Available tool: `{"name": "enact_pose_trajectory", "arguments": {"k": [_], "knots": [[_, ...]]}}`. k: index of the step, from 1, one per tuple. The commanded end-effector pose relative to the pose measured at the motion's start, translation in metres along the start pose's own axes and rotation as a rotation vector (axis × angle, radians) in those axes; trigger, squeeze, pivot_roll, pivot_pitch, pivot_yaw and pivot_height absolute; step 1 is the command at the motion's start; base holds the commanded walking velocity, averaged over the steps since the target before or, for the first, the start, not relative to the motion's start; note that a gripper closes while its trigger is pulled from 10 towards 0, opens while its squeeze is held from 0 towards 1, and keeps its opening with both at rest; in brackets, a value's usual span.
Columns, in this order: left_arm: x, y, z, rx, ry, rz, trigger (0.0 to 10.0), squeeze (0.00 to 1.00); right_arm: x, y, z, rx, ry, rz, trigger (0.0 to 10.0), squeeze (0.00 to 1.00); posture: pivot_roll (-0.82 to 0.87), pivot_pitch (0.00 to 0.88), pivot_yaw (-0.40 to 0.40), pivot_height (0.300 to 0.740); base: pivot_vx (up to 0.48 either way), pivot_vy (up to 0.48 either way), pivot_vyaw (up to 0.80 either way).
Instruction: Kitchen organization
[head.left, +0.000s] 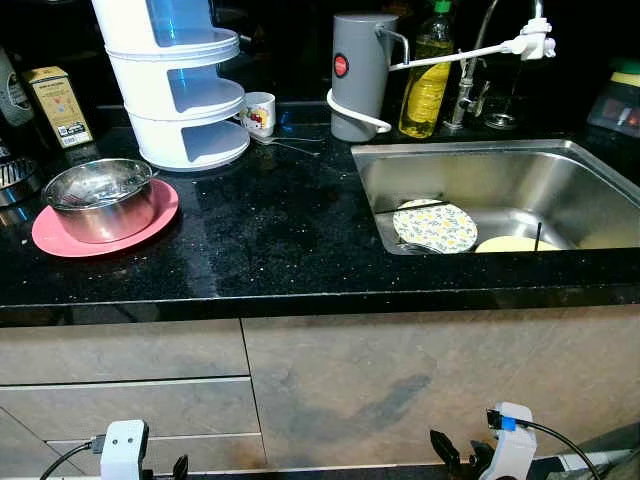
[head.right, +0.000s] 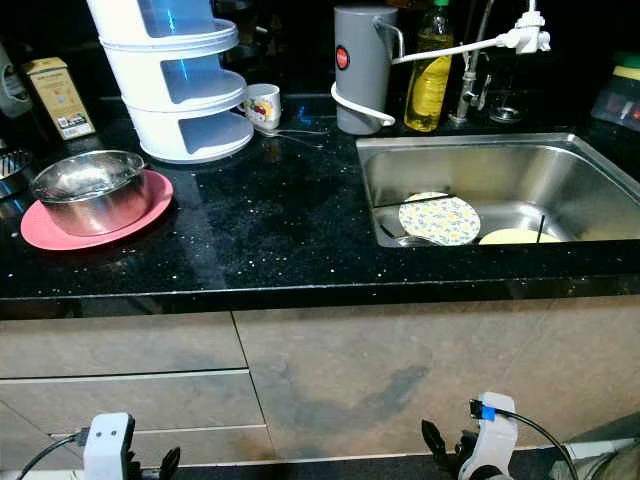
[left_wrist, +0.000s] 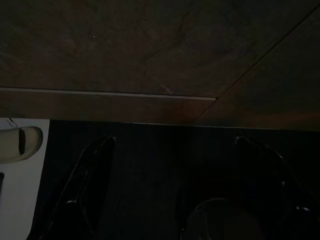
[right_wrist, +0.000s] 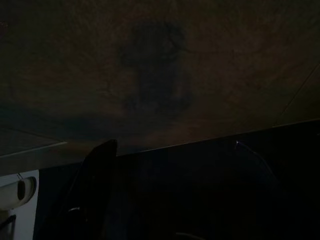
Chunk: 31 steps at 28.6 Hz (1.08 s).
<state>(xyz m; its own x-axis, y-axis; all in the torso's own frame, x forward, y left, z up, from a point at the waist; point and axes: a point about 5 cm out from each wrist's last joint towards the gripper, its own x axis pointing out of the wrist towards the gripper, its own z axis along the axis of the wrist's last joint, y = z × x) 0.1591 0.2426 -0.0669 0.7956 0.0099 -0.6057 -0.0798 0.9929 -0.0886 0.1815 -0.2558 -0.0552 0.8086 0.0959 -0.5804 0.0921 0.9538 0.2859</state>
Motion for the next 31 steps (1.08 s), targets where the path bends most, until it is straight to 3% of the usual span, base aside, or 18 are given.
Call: {"name": "enact_pose_trajectory", "arguments": {"k": [1, 25, 31], "knots": [[0.0003, -0.0006, -0.0012, 0.006, 0.015, -0.002, 10.0, 0.00, 0.0014, 0.0019, -0.0020, -0.003, 0.024, 0.002, 10.0, 0.00, 0.06, 0.000, -0.020, 0.740, 0.000, 0.000, 0.00], [0.0027, -0.0047, 0.0002, 0.003, 0.013, -0.011, 10.0, 0.00, 0.0024, 0.0005, 0.0013, -0.004, 0.023, 0.000, 10.0, 0.00, 0.06, 0.000, -0.020, 0.740, 0.000, 0.000, 0.00], [0.0028, -0.0067, 0.0008, -0.001, 0.004, -0.041, 10.0, 0.00, 0.0016, 0.0065, 0.0006, 0.060, 0.004, 0.116, 10.0, 0.00, 0.07, 0.000, -0.019, 0.740, 0.000, 0.000, 0.00]]}}
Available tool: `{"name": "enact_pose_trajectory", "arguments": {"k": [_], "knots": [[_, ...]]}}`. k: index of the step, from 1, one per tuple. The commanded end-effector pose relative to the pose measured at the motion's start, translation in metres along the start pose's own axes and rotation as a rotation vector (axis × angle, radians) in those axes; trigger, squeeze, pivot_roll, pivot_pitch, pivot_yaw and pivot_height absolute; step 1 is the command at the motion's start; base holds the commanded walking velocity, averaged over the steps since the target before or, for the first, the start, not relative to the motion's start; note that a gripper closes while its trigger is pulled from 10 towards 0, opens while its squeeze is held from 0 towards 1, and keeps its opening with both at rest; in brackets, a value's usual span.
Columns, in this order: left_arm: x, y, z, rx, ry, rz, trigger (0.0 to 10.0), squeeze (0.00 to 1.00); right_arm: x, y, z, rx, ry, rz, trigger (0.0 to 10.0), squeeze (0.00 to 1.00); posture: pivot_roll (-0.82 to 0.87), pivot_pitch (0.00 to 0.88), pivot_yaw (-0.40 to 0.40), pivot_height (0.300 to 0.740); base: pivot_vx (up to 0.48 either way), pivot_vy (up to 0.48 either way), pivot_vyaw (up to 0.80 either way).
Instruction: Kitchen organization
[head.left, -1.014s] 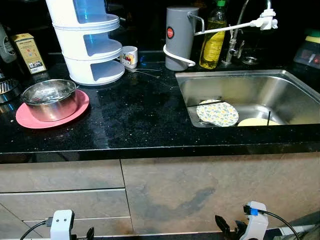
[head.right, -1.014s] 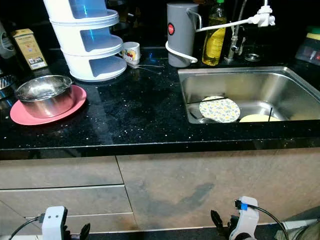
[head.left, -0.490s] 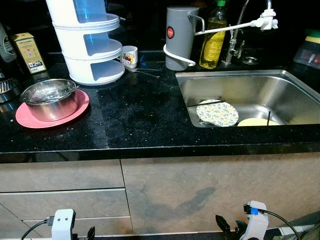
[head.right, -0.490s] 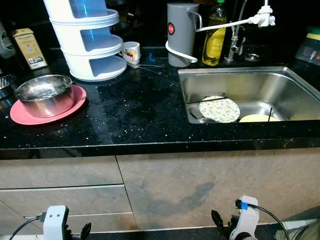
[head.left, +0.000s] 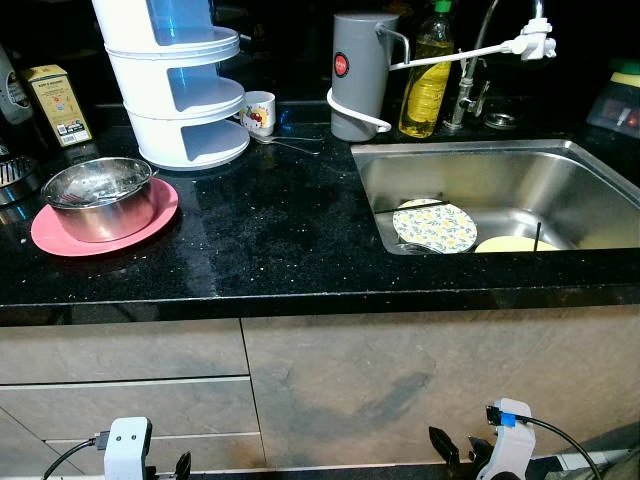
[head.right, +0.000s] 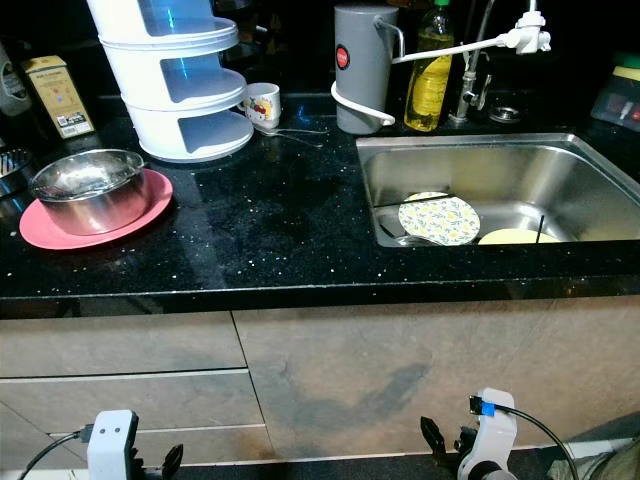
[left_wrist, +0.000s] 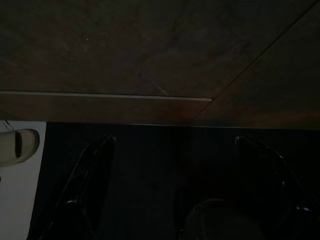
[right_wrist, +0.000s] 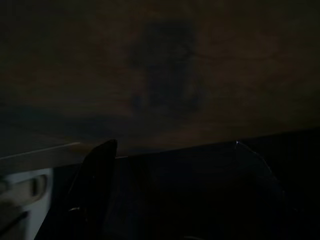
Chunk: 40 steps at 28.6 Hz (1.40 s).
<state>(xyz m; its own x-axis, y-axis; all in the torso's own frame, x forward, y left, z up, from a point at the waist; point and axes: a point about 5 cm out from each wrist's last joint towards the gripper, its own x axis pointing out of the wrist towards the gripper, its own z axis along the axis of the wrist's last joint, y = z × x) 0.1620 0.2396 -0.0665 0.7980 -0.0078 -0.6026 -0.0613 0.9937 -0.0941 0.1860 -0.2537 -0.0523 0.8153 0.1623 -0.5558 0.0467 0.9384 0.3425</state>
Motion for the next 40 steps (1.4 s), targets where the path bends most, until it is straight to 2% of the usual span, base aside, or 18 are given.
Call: {"name": "enact_pose_trajectory", "arguments": {"k": [1, 4, 8, 10, 13, 16, 18, 20, 22, 23, 26, 28, 30, 32, 33, 37, 39, 40], "knots": [[0.001, -0.004, -0.001, -0.009, 0.003, -0.032, 10.0, 0.00, -0.001, 0.004, -0.004, 0.049, 0.003, 0.066, 10.0, 0.00, 0.07, 0.000, -0.019, 0.740, 0.000, 0.000, 0.00], [0.001, -0.010, 0.003, -0.015, -0.031, -0.118, 10.0, 0.00, -0.003, 0.011, -0.004, 0.121, -0.019, 0.218, 10.0, 0.00, 0.06, 0.000, -0.014, 0.740, 0.000, 0.000, 0.00], [0.002, -0.010, 0.009, -0.027, -0.056, -0.138, 10.0, 0.00, -0.004, 0.016, 0.002, 0.144, -0.047, 0.337, 10.0, 0.00, 0.06, 0.000, -0.010, 0.740, 0.000, 0.000, 0.00], [0.004, -0.011, 0.018, -0.064, -0.109, -0.184, 10.0, 0.00, -0.006, 0.020, 0.011, 0.178, -0.084, 0.465, 10.0, 0.00, 0.06, 0.000, -0.006, 0.740, 0.000, 0.000, 0.00], [0.007, -0.016, 0.036, -0.057, -0.182, -0.279, 10.0, 0.00, -0.017, 0.032, 0.025, 0.131, -0.073, 0.752, 10.0, 0.00, 0.05, 0.000, -0.001, 0.740, 0.000, 0.000, 0.00], [0.008, -0.025, 0.052, -0.083, -0.254, -0.381, 10.0, 0.00, -0.023, 0.046, 0.023, 0.027, 0.009, 0.894, 10.0, 0.00, 0.05, 0.000, -0.003, 0.740, 0.000, 0.000, 0.00], [0.005, -0.034, 0.060, -0.098, -0.285, -0.471, 10.0, 0.00, -0.024, 0.054, 0.027, 0.021, 0.009, 0.950, 10.0, 0.00, 0.06, 0.000, -0.005, 0.740, 0.000, 0.000, 0.00], [-0.005, -0.055, 0.074, -0.123, -0.329, -0.681, 10.0, 0.00, -0.029, 0.072, 0.036, -0.006, 0.003, 1.071, 10.0, 0.00, 0.06, 0.000, -0.004, 0.740, 0.000, 0.000, 0.00], [-0.014, -0.067, 0.081, -0.126, -0.343, -0.799, 10.0, 0.00, -0.033, 0.085, 0.043, -0.025, -0.005, 1.147, 10.0, 0.00, 0.06, 0.000, -0.002, 0.740, 0.000, 0.000, 0.00], [-0.014, -0.067, 0.081, -0.126, -0.343, -0.799, 10.0, 0.00, -0.033, 0.085, 0.043, -0.025, -0.005, 1.147, 10.0, 0.00, 0.06, 0.000, -0.002, 0.740, 0.000, 0.000, 0.00], [-0.021, -0.077, 0.088, -0.105, -0.348, -0.890, 10.0, 0.00, -0.040, 0.103, 0.055, -0.033, -0.037, 1.243, 10.0, 0.00, 0.06, 0.000, -0.002, 0.740, 0.000, 0.000, 0.00], [-0.025, -0.084, 0.097, -0.093, -0.366, -0.929, 10.0, 0.00, -0.046, 0.124, 0.074, -0.035, -0.117, 1.321, 10.0, 0.00, 0.06, 0.000, 0.001, 0.740, 0.000, 0.000, 0.00], [-0.027, -0.088, 0.102, -0.092, -0.378, -0.944, 10.0, 0.00, -0.050, 0.134, 0.083, -0.036, -0.165, 1.357, 10.0, 0.00, 0.06, 0.000, 0.001, 0.740, 0.000, 0.000, 0.00], [-0.023, -0.104, 0.115, -0.056, -0.423, -0.910, 10.0, 0.00, -0.055, 0.161, 0.121, -0.015, -0.381, 1.417, 10.0, 0.00, 0.07, 0.000, 0.008, 0.740, 0.000, 0.000, 0.00], [-0.023, -0.104, 0.115, -0.056, -0.423, -0.910, 10.0, 0.00, -0.055, 0.161, 0.121, -0.015, -0.381, 1.417, 10.0, 0.00, 0.07, 0.000, 0.008, 0.740, 0.000, 0.000, 0.00], [-0.021, -0.120, 0.125, 0.005, -0.456, -0.872, 10.0, 0.00, -0.062, 0.177, 0.149, 0.002, -0.532, 1.445, 10.0, 0.00, 0.07, 0.000, 0.002, 0.740, 0.000, 0.000, 0.00], [-0.023, -0.125, 0.131, 0.024, -0.464, -0.853, 10.0, 0.00, -0.063, 0.183, 0.158, -0.016, -0.576, 1.422, 10.0, 0.00, 0.08, 0.000, -0.003, 0.740, 0.000, 0.000, 0.00], [-0.025, -0.128, 0.135, 0.025, -0.473, -0.856, 10.0, 0.00, -0.057, 0.186, 0.163, -0.043, -0.585, 1.355, 10.0, 0.00, 0.08, 0.000, -0.008, 0.740, 0.000, 0.000, 0.00]]}}
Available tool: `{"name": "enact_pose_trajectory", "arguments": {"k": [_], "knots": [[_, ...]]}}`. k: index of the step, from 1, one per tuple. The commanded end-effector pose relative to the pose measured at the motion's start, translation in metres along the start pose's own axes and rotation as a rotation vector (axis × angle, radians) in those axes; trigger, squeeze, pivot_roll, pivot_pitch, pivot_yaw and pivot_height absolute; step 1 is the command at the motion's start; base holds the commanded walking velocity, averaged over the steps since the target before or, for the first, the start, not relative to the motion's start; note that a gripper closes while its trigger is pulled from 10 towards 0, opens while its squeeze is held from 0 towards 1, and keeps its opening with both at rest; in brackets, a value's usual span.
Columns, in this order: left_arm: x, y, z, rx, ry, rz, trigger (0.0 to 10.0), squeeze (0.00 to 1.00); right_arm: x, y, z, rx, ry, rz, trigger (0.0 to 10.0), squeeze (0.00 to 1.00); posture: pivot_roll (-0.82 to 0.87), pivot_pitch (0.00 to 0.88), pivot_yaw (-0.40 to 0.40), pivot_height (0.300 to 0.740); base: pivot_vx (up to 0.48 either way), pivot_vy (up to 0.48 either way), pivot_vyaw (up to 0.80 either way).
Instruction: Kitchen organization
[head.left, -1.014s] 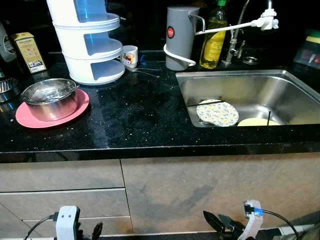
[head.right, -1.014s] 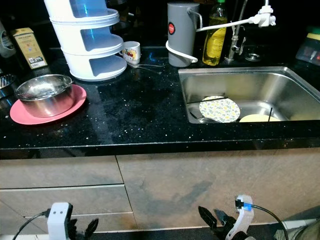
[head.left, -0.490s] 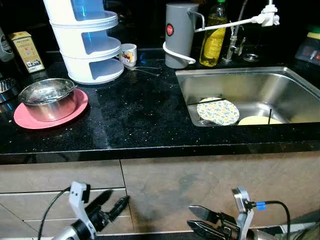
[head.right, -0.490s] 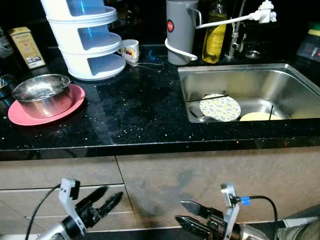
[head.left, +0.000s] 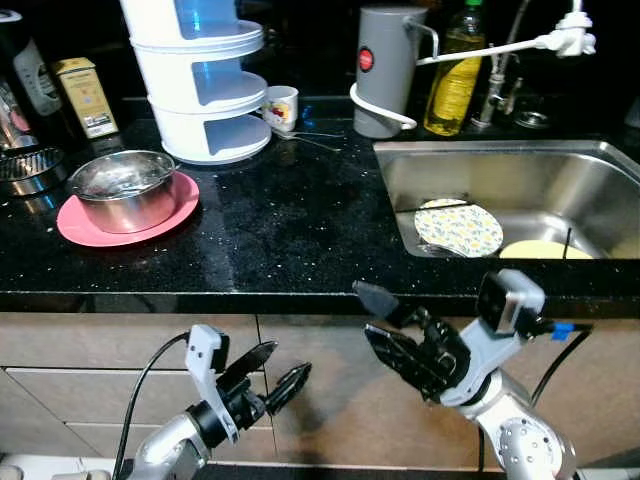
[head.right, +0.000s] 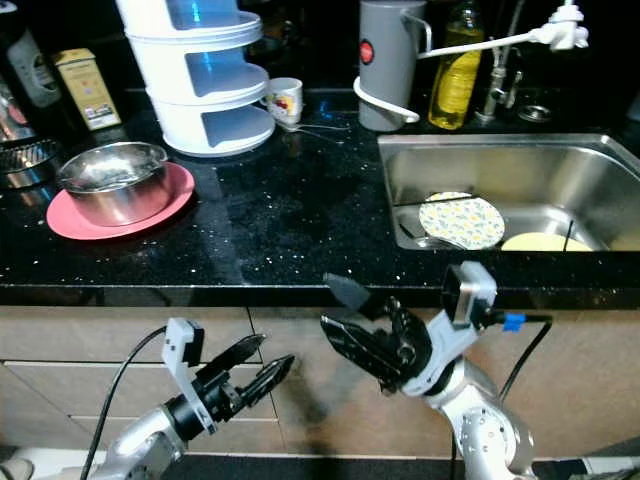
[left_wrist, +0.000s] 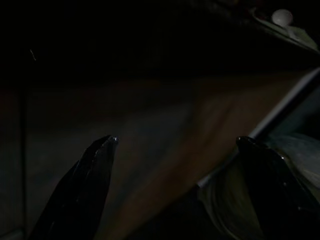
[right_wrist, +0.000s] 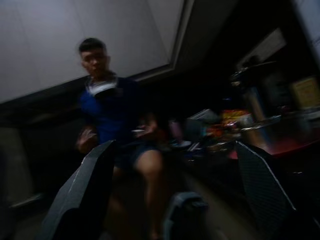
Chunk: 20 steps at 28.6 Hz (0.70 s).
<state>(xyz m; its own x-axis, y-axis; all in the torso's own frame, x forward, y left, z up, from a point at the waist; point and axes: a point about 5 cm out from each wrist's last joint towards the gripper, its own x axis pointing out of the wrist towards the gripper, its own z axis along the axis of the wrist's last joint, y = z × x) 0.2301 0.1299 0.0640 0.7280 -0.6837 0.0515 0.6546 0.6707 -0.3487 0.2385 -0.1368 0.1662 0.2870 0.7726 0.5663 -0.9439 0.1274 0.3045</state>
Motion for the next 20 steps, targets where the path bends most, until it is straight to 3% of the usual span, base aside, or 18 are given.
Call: {"name": "enact_pose_trajectory", "arguments": {"k": [1, 7, 9, 11, 14, 16, 20], "knots": [[0.008, -0.004, 0.007, 0.037, 0.001, 0.003, 10.0, 0.00, 0.006, -0.017, 0.002, -0.072, 0.018, -0.146, 10.0, 0.00, 0.09, 0.000, -0.015, 0.740, 0.000, 0.000, 0.00], [0.016, 0.000, 0.026, 0.146, -0.036, 0.074, 10.0, 0.00, 0.017, -0.043, 0.004, -0.125, 0.006, -0.373, 10.0, 0.00, 0.10, 0.000, -0.017, 0.740, 0.000, 0.000, 0.00], [0.024, -0.001, 0.055, 0.170, -0.141, 0.106, 10.0, 0.00, 0.019, -0.054, 0.003, -0.163, 0.035, -0.470, 10.0, 0.00, 0.09, 0.000, -0.018, 0.740, 0.000, 0.000, 0.00], [0.028, -0.004, 0.067, 0.181, -0.178, 0.096, 10.0, 0.00, 0.019, -0.056, 0.005, -0.151, 0.016, -0.489, 10.0, 0.00, 0.09, 0.000, -0.019, 0.740, 0.000, 0.000, 0.00], [0.038, -0.015, 0.102, 0.256, -0.268, 0.046, 10.0, 0.00, 0.019, -0.057, 0.010, -0.161, -0.019, -0.507, 10.0, 0.00, 0.09, 0.000, -0.022, 0.740, 0.000, 0.000, 0.00], [0.041, -0.020, 0.112, 0.264, -0.293, 0.023, 10.0, 0.00, 0.018, -0.058, 0.011, -0.164, -0.021, -0.511, 10.0, 0.00, 0.09, 0.000, -0.022, 0.740, 0.000, 0.000, 0.00], [0.042, -0.047, 0.116, 0.226, -0.266, -0.190, 10.0, 0.00, 0.018, -0.060, 0.011, -0.170, -0.014, -0.530, 10.0, 0.00, 0.08, 0.000, -0.022, 0.740, 0.000, 0.000, 0.00]]}}
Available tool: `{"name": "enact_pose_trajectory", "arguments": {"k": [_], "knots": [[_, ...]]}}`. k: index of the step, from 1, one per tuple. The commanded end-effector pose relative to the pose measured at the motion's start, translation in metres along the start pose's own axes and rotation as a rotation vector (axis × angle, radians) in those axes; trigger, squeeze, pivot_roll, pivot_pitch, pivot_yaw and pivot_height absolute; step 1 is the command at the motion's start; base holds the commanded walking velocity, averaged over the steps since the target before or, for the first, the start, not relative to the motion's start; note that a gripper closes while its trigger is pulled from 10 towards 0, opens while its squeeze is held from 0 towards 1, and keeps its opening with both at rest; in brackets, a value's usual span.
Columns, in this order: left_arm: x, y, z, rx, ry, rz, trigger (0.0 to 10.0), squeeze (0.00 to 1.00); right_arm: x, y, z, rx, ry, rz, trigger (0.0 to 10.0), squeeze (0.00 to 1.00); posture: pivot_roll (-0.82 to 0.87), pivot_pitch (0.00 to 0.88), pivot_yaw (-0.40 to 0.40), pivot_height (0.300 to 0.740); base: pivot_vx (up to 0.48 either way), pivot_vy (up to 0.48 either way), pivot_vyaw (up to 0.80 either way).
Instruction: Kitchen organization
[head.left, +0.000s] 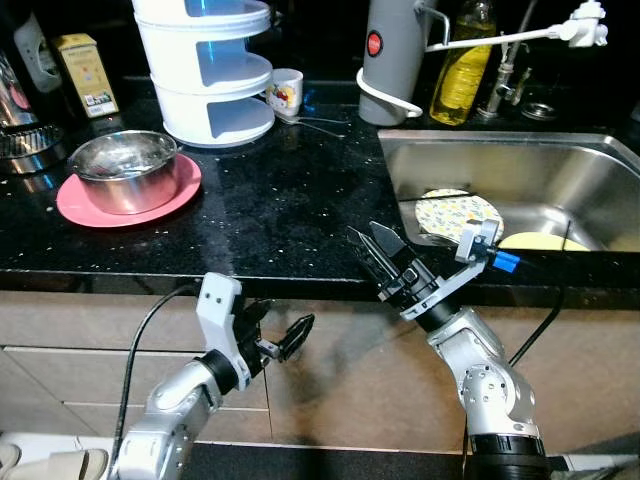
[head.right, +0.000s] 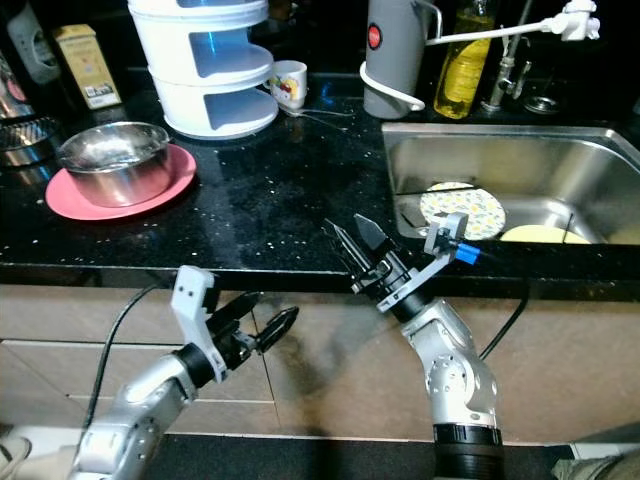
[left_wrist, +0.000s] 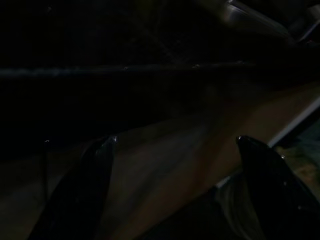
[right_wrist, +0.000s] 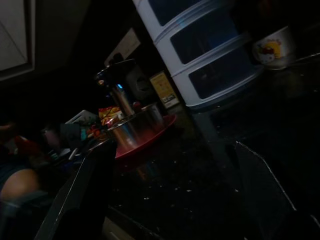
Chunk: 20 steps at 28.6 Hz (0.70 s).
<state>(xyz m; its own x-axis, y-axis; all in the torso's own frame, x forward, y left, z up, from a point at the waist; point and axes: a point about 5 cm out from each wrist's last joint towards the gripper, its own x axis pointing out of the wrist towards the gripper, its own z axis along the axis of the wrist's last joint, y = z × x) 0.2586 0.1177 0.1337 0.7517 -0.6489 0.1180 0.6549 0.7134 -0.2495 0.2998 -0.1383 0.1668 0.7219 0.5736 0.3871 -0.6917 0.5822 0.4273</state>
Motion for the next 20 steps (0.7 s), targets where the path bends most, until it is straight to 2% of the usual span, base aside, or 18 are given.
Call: {"name": "enact_pose_trajectory", "arguments": {"k": [1, 2, 3, 4, 6, 8, 10, 13, 15, 16, 19, 20], "knots": [[0.013, -0.028, 0.051, 0.111, -0.202, -0.203, 10.0, 0.00, 0.002, -0.001, 0.000, -0.011, 0.002, -0.013, 10.0, 0.00, 0.08, 0.000, -0.022, 0.740, 0.000, 0.000, 0.00], [0.012, -0.032, 0.049, 0.105, -0.183, -0.236, 10.0, 0.00, 0.002, -0.002, -0.001, -0.013, 0.004, -0.016, 10.0, 0.00, 0.08, 0.000, -0.022, 0.740, 0.000, 0.000, 0.00], [0.007, -0.044, 0.042, 0.094, -0.129, -0.327, 10.0, 0.00, 0.002, -0.003, -0.001, -0.023, 0.012, -0.029, 10.0, 0.00, 0.08, 0.000, -0.025, 0.740, 0.000, 0.000, 0.00], [0.007, -0.044, 0.042, 0.094, -0.129, -0.327, 10.0, 0.00, 0.002, -0.003, -0.001, -0.023, 0.012, -0.029, 10.0, 0.00, 0.08, 0.000, -0.025, 0.740, 0.000, 0.000, 0.00], [0.001, -0.053, 0.032, 0.084, -0.062, -0.409, 10.0, 0.00, 0.001, -0.005, -0.002, -0.039, 0.027, -0.042, 10.0, 0.00, 0.08, 0.000, -0.026, 0.740, 0.000, 0.000, 0.00], [-0.002, -0.056, 0.027, 0.083, -0.024, -0.439, 10.0, 0.00, 0.001, -0.006, -0.003, -0.048, 0.038, -0.046, 10.0, 0.00, 0.08, 0.000, -0.027, 0.740, 0.000, 0.000, 0.00], [-0.005, -0.057, 0.024, 0.112, 0.015, -0.451, 10.0, 0.00, 0.000, -0.007, -0.004, -0.056, 0.048, -0.049, 10.0, 0.00, 0.08, 0.000, -0.027, 0.740, 0.000, 0.000, 0.00], [0.000, -0.044, 0.038, 0.146, -0.038, -0.342, 10.0, 0.00, -0.001, -0.008, -0.004, -0.078, 0.054, -0.064, 10.0, 0.00, 0.08, 0.000, -0.028, 0.740, 0.000, 0.000, 0.00], [0.007, -0.026, 0.059, 0.218, -0.116, -0.175, 10.0, 0.00, -0.001, -0.013, -0.001, -0.103, 0.035, -0.102, 10.0, 0.00, 0.09, 0.000, -0.025, 0.740, 0.000, 0.000, 0.00], [0.009, -0.019, 0.068, 0.255, -0.148, -0.111, 10.0, 0.00, -0.002, -0.014, 0.000, -0.111, 0.030, -0.113, 10.0, 0.00, 0.09, 0.000, -0.025, 0.740, 0.000, 0.000, 0.44], [0.011, -0.010, 0.080, 0.305, -0.195, -0.017, 10.0, 0.00, -0.003, -0.017, 0.001, -0.122, 0.030, -0.132, 10.0, 0.00, 0.08, 0.000, -0.024, 0.740, 0.000, 0.000, 0.64], [0.012, -0.001, 0.087, 0.359, -0.201, 0.054, 10.0, 0.00, -0.004, -0.017, 0.001, -0.132, 0.039, -0.128, 10.0, 0.00, 0.08, 0.000, -0.023, 0.740, 0.000, 0.000, 0.79]]}}
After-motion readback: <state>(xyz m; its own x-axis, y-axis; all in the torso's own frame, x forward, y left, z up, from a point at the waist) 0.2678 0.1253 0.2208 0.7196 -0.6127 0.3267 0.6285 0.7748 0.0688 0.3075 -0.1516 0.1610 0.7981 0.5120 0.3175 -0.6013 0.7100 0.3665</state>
